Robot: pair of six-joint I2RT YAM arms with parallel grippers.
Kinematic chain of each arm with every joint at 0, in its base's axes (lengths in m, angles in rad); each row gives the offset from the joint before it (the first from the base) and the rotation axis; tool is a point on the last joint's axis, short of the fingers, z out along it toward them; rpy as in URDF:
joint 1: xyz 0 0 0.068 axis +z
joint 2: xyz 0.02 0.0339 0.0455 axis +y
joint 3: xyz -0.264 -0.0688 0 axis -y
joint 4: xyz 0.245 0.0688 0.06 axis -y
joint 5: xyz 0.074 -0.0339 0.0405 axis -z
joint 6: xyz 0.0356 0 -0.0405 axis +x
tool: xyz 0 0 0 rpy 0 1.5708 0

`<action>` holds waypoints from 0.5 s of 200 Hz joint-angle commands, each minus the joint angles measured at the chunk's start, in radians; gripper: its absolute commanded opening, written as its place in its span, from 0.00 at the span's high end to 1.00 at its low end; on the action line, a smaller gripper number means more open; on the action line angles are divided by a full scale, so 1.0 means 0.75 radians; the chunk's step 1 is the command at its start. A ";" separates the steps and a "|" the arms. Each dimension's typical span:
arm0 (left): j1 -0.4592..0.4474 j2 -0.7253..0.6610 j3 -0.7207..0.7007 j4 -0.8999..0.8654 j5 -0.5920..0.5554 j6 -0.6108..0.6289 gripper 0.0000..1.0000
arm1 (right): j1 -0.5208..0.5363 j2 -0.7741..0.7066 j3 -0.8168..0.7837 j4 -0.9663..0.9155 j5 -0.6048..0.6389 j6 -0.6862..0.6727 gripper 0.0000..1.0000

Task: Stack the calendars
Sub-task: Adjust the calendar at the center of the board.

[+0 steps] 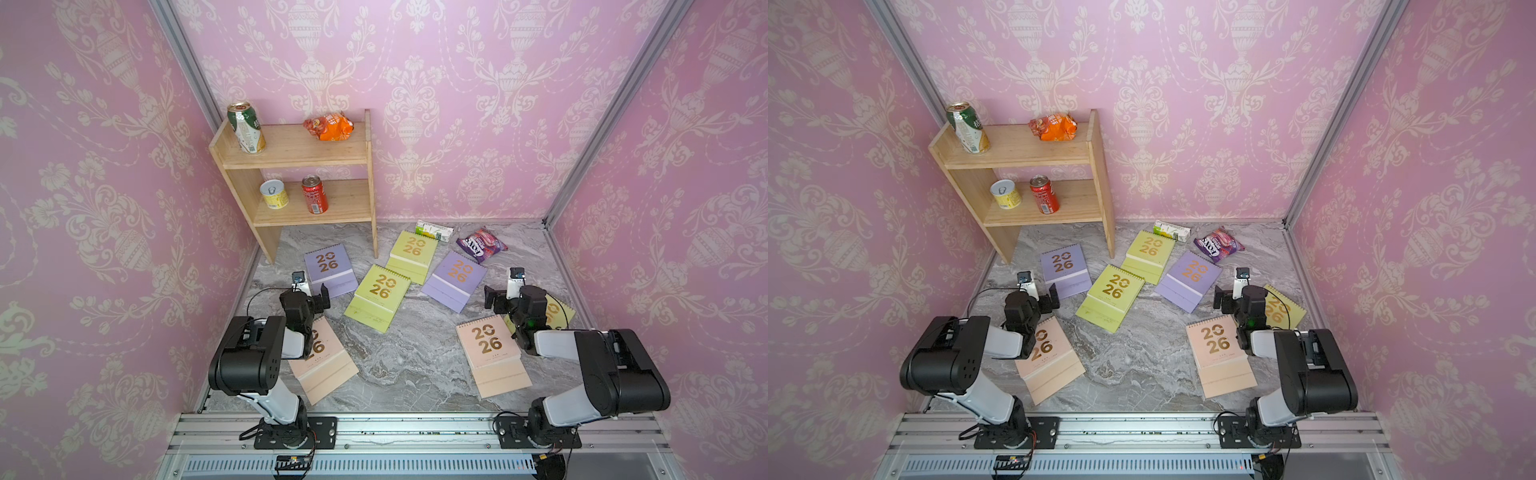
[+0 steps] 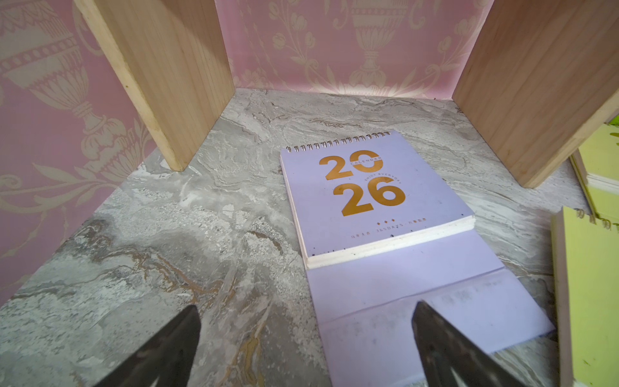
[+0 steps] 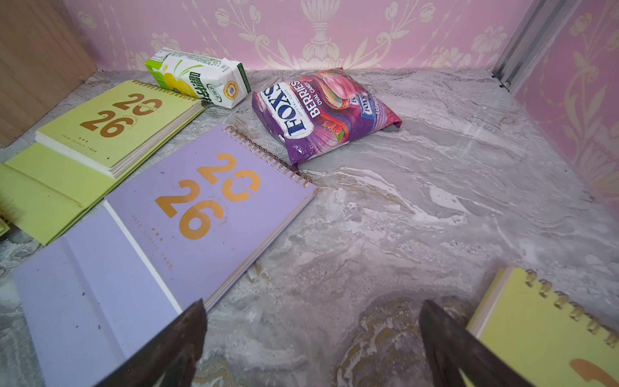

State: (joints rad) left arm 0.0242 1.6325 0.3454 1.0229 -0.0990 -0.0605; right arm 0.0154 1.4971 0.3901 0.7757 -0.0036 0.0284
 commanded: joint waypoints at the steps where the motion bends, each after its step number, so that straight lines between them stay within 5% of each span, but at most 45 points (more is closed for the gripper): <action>1: 0.014 0.004 0.017 -0.029 0.028 0.040 0.01 | -0.004 0.002 0.026 -0.004 -0.018 -0.004 0.00; 28: 0.015 0.001 0.015 -0.024 0.027 0.038 0.01 | 0.005 -0.029 0.064 -0.079 0.036 0.005 0.00; 54: 0.007 -0.150 0.023 -0.174 -0.142 0.001 0.01 | 0.146 -0.181 0.380 -0.651 0.328 0.011 0.00; 81: 0.021 -0.483 0.371 -1.108 -0.088 -0.182 0.01 | 0.133 -0.270 0.672 -0.992 0.153 0.406 0.00; 100: 0.019 -0.601 0.441 -1.207 -0.005 -0.337 0.01 | 0.075 -0.243 0.740 -1.034 -0.178 0.429 0.00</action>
State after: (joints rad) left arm 0.0307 1.3025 0.5816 0.4416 -0.1520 -0.1440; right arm 0.1127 1.3247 0.8875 0.1989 0.0731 0.2028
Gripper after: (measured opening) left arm 0.992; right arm 0.998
